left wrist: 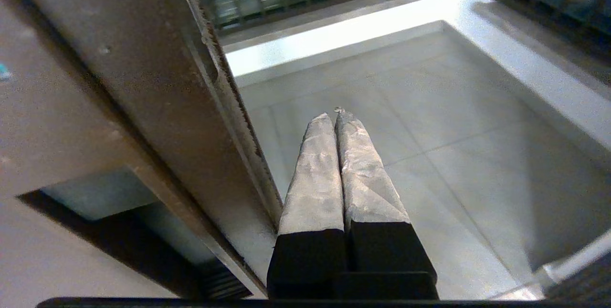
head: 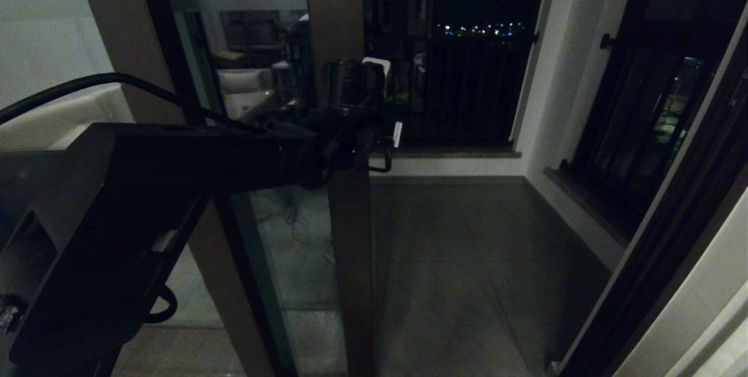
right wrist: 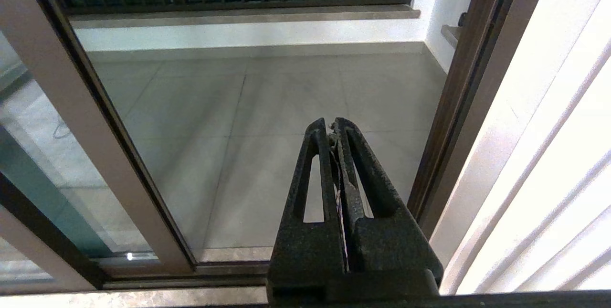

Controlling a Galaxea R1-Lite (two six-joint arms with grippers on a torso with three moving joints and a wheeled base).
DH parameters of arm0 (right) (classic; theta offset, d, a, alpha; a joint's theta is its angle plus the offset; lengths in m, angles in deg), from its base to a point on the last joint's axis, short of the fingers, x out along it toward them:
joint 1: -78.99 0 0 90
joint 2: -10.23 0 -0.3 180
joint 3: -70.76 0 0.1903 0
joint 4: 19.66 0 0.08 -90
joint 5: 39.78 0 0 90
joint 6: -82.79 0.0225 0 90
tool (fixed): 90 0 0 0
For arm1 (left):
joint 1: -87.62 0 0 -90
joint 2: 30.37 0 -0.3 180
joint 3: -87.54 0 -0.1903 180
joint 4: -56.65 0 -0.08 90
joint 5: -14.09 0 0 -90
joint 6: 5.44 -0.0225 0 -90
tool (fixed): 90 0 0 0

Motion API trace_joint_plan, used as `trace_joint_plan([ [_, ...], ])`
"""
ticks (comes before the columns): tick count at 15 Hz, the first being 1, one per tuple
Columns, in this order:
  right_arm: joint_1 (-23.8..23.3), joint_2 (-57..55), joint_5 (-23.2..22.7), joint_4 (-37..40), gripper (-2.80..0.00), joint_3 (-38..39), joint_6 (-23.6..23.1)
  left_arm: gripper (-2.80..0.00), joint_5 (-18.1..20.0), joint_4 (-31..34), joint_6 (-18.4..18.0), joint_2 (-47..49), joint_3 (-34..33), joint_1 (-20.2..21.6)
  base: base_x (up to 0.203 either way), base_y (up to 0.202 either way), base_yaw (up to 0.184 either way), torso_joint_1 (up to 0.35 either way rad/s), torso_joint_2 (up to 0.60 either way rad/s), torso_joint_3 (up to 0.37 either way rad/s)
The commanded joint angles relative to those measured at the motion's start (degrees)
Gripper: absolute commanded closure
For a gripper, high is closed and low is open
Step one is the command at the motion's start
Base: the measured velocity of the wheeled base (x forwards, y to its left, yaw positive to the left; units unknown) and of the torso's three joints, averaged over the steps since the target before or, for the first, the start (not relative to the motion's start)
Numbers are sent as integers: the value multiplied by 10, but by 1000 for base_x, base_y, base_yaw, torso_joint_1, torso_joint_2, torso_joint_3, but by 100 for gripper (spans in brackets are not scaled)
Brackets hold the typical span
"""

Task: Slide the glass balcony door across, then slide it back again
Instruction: Open the slid door

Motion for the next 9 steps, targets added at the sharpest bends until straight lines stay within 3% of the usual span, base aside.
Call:
trace_joint_plan([
  [1, 0, -1, -1, 0, 0, 0, 0, 0, -6, 0, 2, -5, -6, 2, 0, 0, 0, 0, 0, 0],
  [9, 0, -1, 0, 0, 0, 0, 0, 0, -7, 0, 14, -51, -64, 19, 0, 0, 0, 0, 0, 0],
])
